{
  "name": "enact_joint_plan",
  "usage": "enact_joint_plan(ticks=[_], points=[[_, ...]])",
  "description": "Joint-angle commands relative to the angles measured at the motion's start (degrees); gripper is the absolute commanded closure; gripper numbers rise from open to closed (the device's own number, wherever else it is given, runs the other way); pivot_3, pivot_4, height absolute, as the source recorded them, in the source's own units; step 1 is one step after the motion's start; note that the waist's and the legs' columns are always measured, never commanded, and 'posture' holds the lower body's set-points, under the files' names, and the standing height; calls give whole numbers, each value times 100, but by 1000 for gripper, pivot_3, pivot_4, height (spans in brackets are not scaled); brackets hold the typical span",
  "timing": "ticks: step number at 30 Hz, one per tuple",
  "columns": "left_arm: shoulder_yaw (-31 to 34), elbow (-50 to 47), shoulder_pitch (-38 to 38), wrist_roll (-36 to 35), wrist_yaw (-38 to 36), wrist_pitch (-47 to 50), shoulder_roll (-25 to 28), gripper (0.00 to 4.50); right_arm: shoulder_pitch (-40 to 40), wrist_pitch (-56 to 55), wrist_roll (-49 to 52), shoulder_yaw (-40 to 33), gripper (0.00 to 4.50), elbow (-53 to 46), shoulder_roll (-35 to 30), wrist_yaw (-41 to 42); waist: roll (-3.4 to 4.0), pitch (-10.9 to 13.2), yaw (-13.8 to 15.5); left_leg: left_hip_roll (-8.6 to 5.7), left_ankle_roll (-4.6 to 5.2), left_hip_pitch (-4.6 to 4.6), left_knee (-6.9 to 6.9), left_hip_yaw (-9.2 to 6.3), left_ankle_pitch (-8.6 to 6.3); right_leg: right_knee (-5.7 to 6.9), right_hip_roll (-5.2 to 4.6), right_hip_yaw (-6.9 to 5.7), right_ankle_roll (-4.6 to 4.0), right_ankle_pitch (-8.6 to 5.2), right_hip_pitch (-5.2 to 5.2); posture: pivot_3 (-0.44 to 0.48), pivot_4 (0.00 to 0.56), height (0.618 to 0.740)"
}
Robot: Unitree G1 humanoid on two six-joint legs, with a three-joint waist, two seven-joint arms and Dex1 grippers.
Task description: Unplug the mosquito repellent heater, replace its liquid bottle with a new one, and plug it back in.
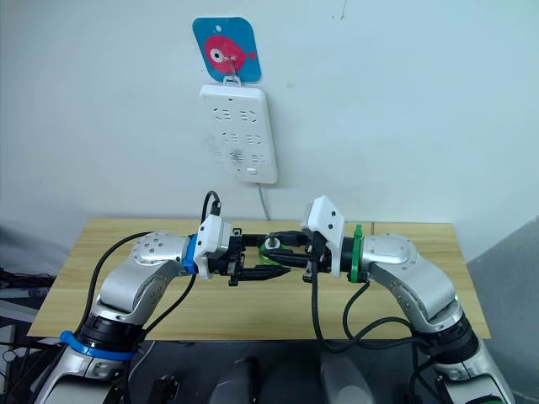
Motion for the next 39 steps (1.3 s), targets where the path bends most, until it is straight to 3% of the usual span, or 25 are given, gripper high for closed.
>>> enact_joint_plan(ticks=[1, 5, 12, 16, 23, 30, 35, 39], points=[[95, -291, 55, -157, -36, -28, 6, 2165, -11, -183, -113, 17, 3671, -43, 1, 25, 0, 0, 0, 0, 0, 0, 0, 0, 0, 0, 0, 0, 0, 0, 0, -198, 140, 732], [182, -290, 72, -263, 78, 89, -47, 2165, -37, -219, -74, -45, 3671, 7, 23, 33, 0, 0, 0, 0, 0, 0, 0, -1, 0, 1, -1, 0, 0, 0, 1, -199, 140, 732], [384, -27, 186, -260, 285, 380, 87, 35, 1, 274, 626, -693, 3671, -82, 86, -133, 0, -3, -3, 0, 0, 0, 2, -3, 0, 2, -1, -3, -1, 0, 1, -203, 137, 732], [840, -125, 404, -1163, 589, 1622, 38, 0, 118, 1035, 1669, -1544, 3671, -115, 383, -771, -4, -15, -15, 1, 0, 0, 1, -5, 0, 5, -1, -4, -1, 1, 1, -206, 137, 732], [1804, -478, 342, -3220, 2222, 3541, -833, 0, 557, 1843, 4092, -2826, 3671, -29, 1506, -2942, -1, -42, -10, 0, 0, -4, 13, -18, 0, 14, -3, -15, -1, 0, 6, -207, 140, 732], [2061, -749, 188, -4518, 3524, 4191, -1506, 0, 777, 1586, 5772, -2936, 3671, -47, 1839, -4437, 4, -80, -31, -2, 2, -5, 26, -18, -1, 20, -1, -13, 0, 0, 6, -213, 144, 732], [2178, -671, 39, -5246, 4432, 4202, -1867, 0, 884, 1393, 6319, -2752, 3671, -151, 1709, -4824, 6, -85, -32, -3, 2, -5, 26, -16, -1, 19, 0, -9, 0, 0, 5, -222, 146, 732], [2102, -776, 47, -5529, 4757, 4207, -1926, 0, 920, 1240, 6498, -2608, 3671, -209, 1596, -4962, 7, -87, -31, -3, 2, -5, 26, -16, -1, 19, 3, -10, 1, 0, 6, -220, 147, 732]])
